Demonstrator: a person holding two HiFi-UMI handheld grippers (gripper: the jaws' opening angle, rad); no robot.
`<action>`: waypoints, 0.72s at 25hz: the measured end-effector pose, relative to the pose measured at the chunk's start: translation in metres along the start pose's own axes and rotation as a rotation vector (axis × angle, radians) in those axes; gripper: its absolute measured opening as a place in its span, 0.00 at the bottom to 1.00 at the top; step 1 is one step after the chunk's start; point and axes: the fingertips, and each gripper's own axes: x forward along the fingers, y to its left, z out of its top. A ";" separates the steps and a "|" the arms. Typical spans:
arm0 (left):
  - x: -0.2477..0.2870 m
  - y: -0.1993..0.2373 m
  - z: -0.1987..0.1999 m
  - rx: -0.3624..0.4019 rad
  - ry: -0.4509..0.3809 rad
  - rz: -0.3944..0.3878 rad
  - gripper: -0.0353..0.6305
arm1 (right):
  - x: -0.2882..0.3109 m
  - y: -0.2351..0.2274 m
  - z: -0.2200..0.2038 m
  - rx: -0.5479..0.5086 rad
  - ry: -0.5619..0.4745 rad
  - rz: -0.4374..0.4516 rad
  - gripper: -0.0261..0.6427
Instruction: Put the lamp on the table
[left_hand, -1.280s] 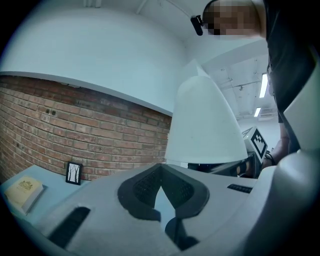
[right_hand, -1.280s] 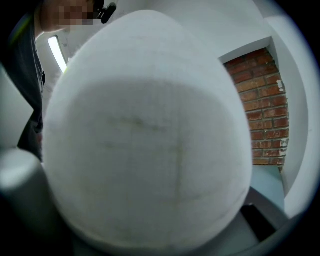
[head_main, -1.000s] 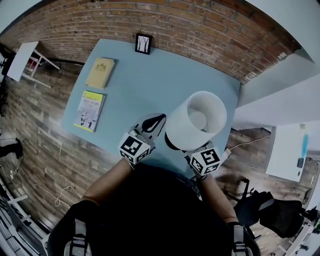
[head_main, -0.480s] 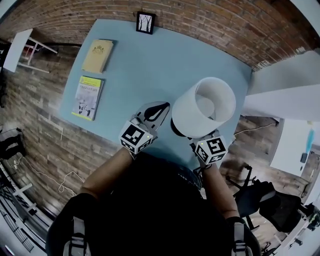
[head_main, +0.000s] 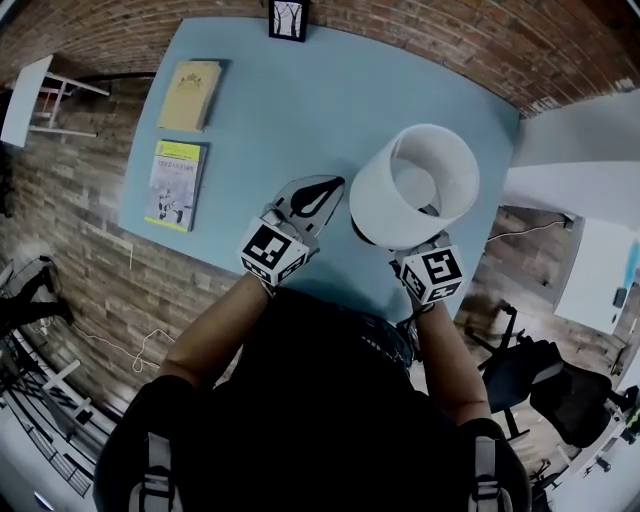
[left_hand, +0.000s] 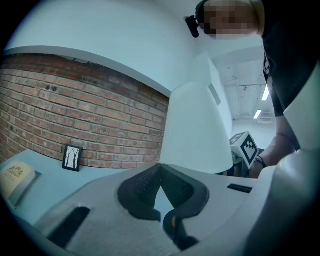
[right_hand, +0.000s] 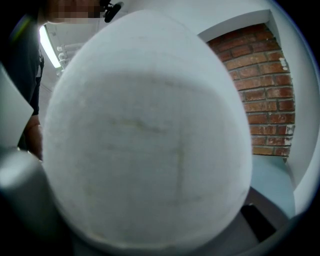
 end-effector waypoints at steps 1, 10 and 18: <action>0.001 0.003 -0.001 0.004 0.001 -0.002 0.07 | 0.004 -0.001 0.000 -0.005 -0.001 0.004 0.24; 0.011 0.020 -0.011 0.017 0.022 -0.030 0.07 | 0.031 -0.012 -0.009 -0.010 -0.016 0.025 0.24; 0.019 0.026 -0.021 -0.002 0.039 -0.047 0.07 | 0.047 -0.024 -0.008 -0.044 -0.021 0.004 0.24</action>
